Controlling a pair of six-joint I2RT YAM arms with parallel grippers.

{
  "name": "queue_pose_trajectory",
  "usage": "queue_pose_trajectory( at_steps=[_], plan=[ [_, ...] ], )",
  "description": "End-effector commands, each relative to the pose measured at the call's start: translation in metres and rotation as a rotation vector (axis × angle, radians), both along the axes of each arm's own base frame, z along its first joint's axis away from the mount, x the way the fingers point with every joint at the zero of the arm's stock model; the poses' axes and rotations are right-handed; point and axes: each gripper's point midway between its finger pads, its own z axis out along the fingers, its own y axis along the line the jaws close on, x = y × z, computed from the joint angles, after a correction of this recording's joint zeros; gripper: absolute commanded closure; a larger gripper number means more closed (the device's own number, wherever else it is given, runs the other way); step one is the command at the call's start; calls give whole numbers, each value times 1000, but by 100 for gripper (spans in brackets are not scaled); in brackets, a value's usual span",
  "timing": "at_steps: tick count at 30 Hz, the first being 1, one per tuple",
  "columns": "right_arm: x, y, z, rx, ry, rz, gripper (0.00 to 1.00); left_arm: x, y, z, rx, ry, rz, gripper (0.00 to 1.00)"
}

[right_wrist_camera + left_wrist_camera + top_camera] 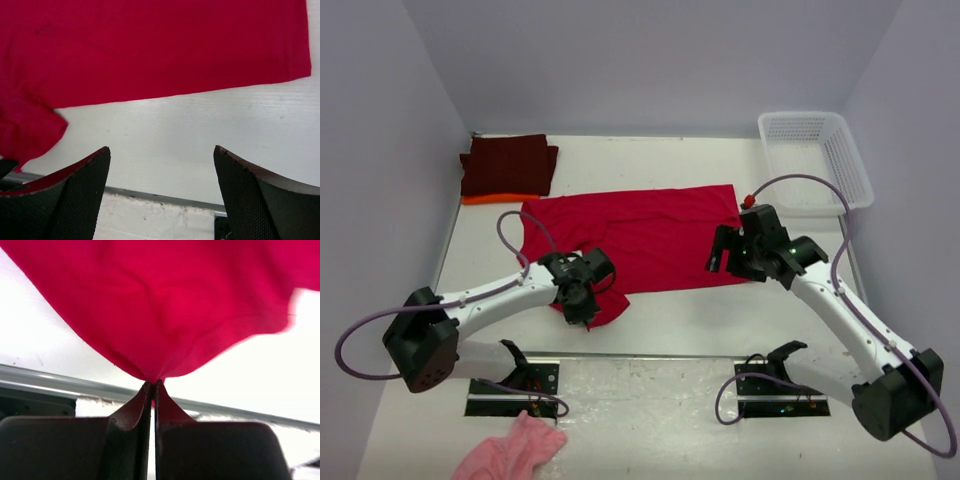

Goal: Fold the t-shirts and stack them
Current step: Grap the side of the flattened tshirt closest away from the robot with both arms

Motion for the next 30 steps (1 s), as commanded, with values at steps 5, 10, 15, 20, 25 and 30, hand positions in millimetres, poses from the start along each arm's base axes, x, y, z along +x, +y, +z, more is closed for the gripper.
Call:
queue_pose_trajectory(
  at_steps=[5,10,15,20,25,30],
  plan=[
    [30,-8,-34,-89,144,-233,14,20,10,65,14,-153,-1,100],
    [35,-25,-55,-32,218,-372,17,25,12,76,16,-190,-51,100],
    [35,-55,-59,-18,205,-533,24,28,8,73,-18,-220,-108,100],
    [30,-65,-77,-11,286,-602,27,33,1,73,-42,-252,-161,100],
    [29,-73,-88,-8,320,-703,29,36,-3,72,-62,-275,-212,100],
    [21,-76,-106,33,375,-822,31,38,-10,74,-89,-288,-263,100]
  ],
)
